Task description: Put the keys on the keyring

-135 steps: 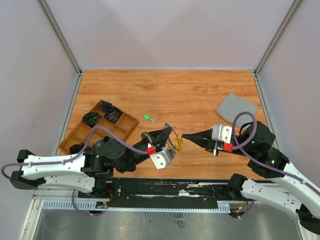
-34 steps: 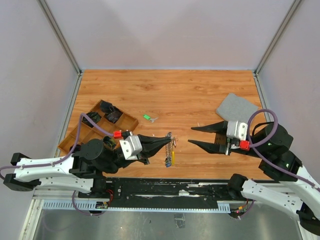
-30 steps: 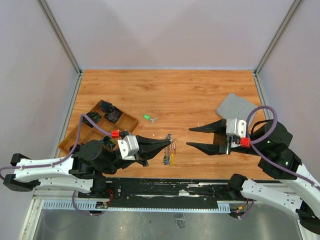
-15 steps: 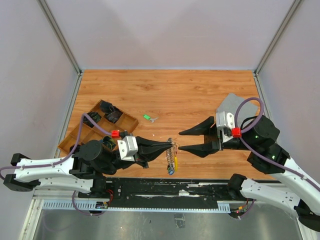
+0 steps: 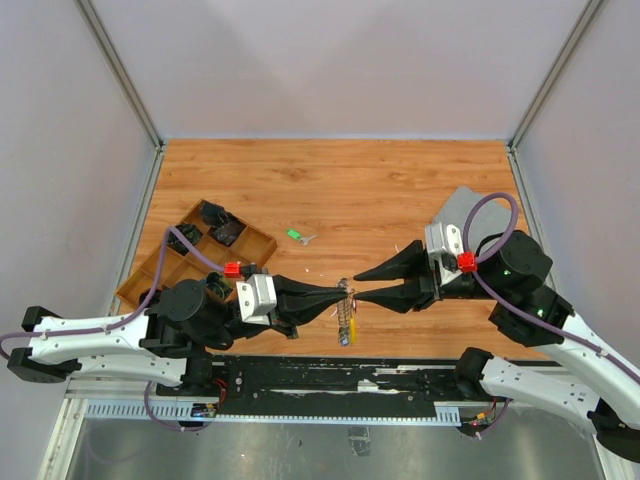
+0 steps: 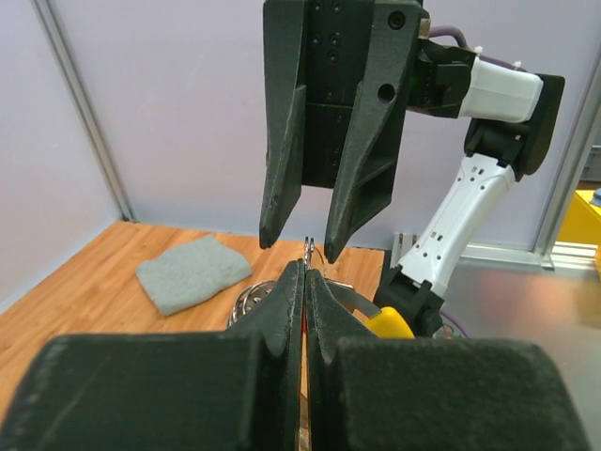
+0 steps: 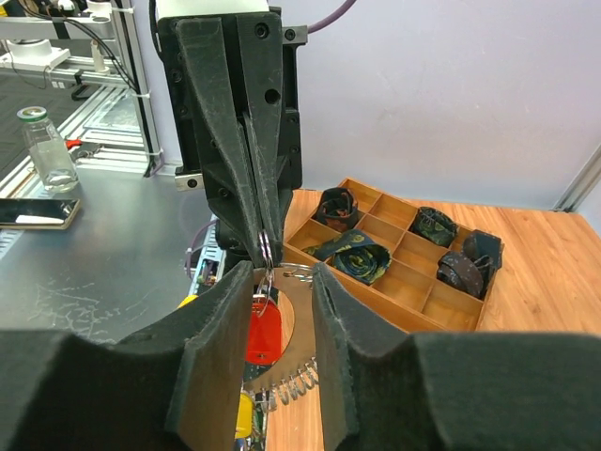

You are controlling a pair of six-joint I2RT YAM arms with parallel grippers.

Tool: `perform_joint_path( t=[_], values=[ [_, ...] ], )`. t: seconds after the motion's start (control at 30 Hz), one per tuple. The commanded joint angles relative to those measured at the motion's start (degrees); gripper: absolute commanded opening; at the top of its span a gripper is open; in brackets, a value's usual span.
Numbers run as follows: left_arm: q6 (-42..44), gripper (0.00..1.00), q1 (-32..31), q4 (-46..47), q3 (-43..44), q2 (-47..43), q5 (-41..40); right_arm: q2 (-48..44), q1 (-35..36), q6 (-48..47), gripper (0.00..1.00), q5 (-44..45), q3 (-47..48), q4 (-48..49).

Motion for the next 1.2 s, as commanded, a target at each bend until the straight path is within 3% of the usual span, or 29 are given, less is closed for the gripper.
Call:
perform_joint_path(
  t=[0.0, 0.57, 0.73, 0.93, 1.03, 1.17],
  values=[
    [0.21, 0.0, -0.47, 3.87, 2.58, 0.04, 1.51, -0.12, -0.71, 1.11, 0.31, -1.45, -0.72, 1.58],
    [0.43, 0.01, -0.42, 5.7, 1.96, 0.29, 1.79, 0.67, -0.7, 2.76, 0.24, -3.62, -1.77, 3.85],
    [0.33, 0.01, -0.46, 5.73, 1.87, 0.64, 1.87, 0.67, -0.66, 3.11, 0.18, -4.04, -1.79, 4.39],
    [0.23, 0.01, -0.42, 5.95, 1.57, 0.81, 1.81, 0.67, -0.71, 3.17, 0.02, -4.81, -1.67, 4.63],
    [0.14, 0.01, -0.42, 6.07, 1.52, 0.88, 1.51, 0.74, -0.71, 3.34, 0.01, -4.4, -1.34, 4.09],
    [-0.35, 0.21, -0.47, 5.58, 1.43, 0.73, 0.7, 1.33, -0.71, 0.81, 0.01, -1.67, 2.35, -3.85]
  ],
)
